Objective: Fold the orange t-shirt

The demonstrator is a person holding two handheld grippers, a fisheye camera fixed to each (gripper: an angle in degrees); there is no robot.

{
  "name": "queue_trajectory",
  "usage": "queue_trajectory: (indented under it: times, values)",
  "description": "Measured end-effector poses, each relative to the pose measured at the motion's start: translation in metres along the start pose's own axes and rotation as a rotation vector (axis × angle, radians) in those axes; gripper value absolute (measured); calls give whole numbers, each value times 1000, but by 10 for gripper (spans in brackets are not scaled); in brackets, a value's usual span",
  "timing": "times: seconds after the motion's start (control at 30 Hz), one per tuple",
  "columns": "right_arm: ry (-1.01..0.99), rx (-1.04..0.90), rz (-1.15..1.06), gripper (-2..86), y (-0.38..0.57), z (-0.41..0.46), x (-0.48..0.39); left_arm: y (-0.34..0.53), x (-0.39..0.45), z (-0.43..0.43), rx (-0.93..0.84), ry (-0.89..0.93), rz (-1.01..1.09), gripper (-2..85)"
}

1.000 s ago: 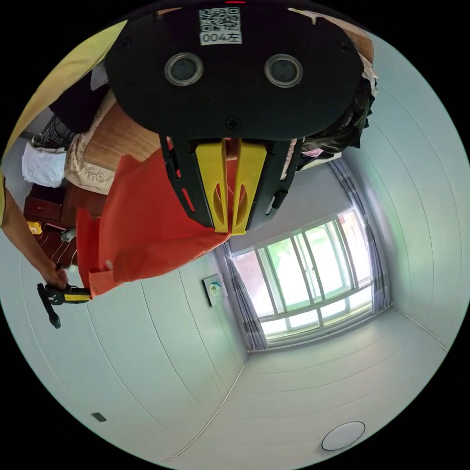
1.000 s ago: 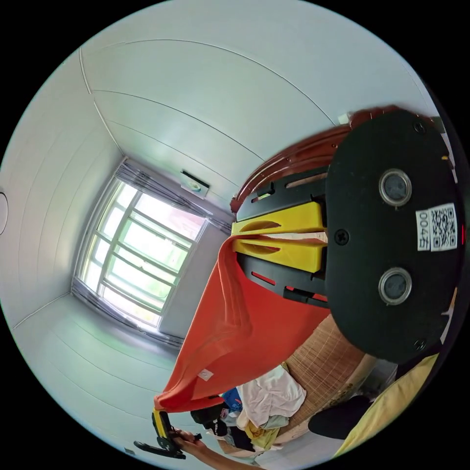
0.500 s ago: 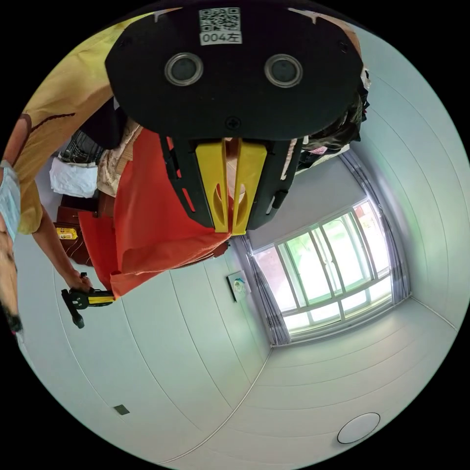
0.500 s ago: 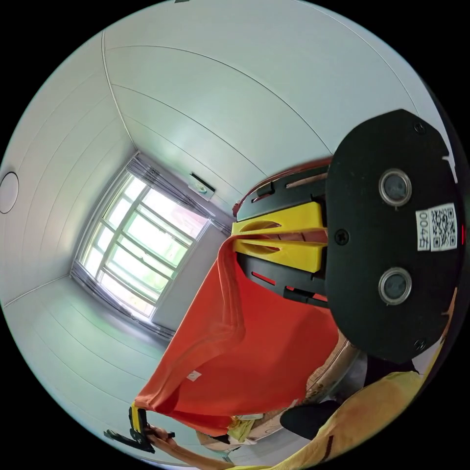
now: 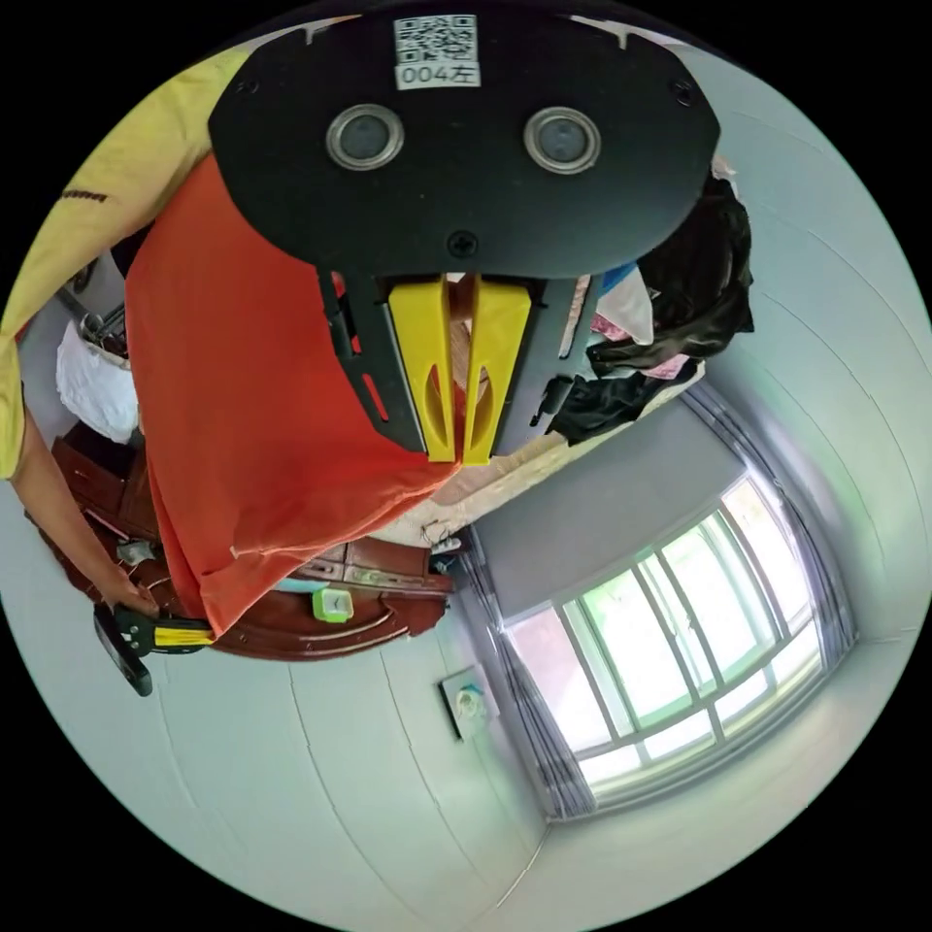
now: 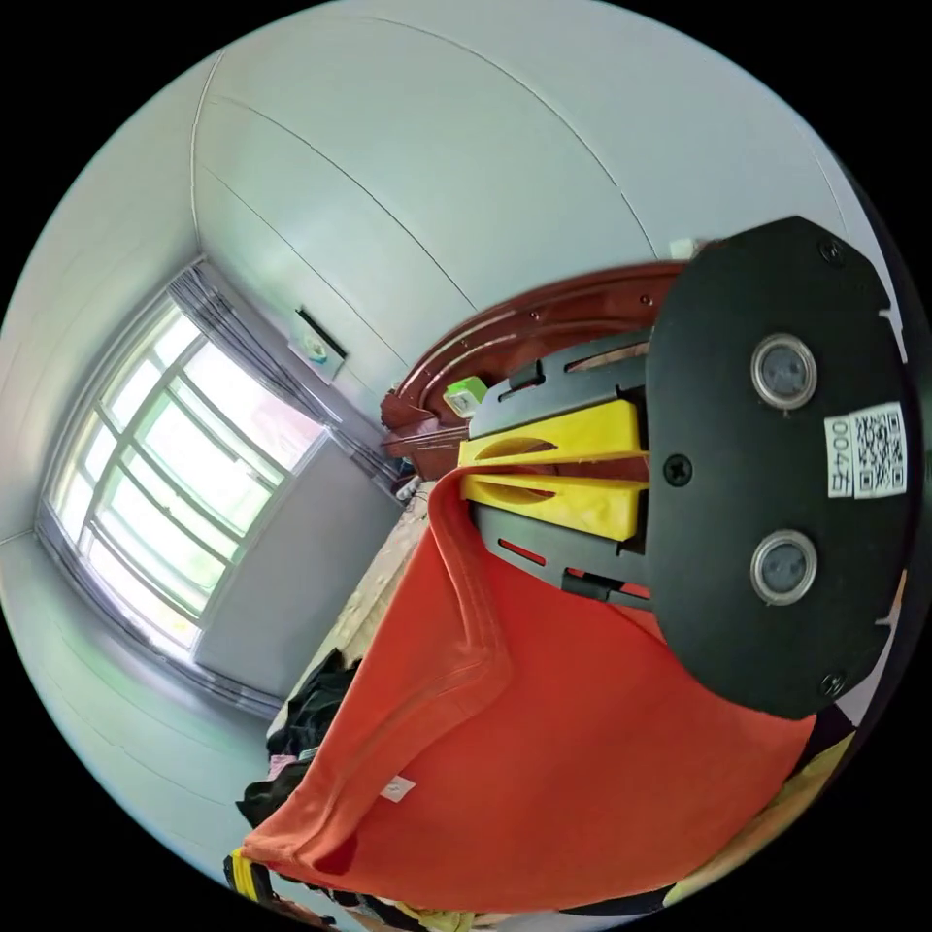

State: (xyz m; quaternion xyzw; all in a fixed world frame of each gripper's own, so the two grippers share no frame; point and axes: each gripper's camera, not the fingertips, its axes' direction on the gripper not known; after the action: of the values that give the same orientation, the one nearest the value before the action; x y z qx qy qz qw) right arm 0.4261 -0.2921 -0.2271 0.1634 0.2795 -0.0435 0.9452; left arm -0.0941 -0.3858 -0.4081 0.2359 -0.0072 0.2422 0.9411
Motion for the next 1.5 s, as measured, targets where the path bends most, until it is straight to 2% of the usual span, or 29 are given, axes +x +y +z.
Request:
queue_trajectory:
  times: [0.23,0.37,0.43,0.57,0.63,0.77,0.83,1.03,1.13,1.3,1.5]
  values:
    - [-37,-170,-81,-7,-19,221,-93,10,14,238,-221,-102,-30,9]
    - [-82,-285,-78,-4,-15,327,-132,30,21,367,-355,-92,-82,10]
    - [-105,-364,-64,2,-4,385,-156,42,25,415,-395,-92,-102,11]
    - [-62,-455,-22,32,17,448,-178,72,31,497,-443,-157,-147,14]
    - [43,-484,27,50,34,473,-178,84,27,518,-448,-184,-194,15]
    - [2,-442,122,54,61,470,-159,109,6,534,-401,-182,-323,22]
    - [-155,-414,194,52,89,449,-142,121,0,530,-389,-93,-326,26]
    - [-387,-411,111,17,206,361,-153,190,25,463,-346,259,-146,35]
    - [-436,-423,54,2,272,310,-167,242,59,420,-398,356,-61,46]
    - [-450,-377,61,29,358,248,-178,322,122,377,-515,402,1,79]
    - [-524,-499,245,91,436,220,-142,385,156,356,-560,474,-103,123]
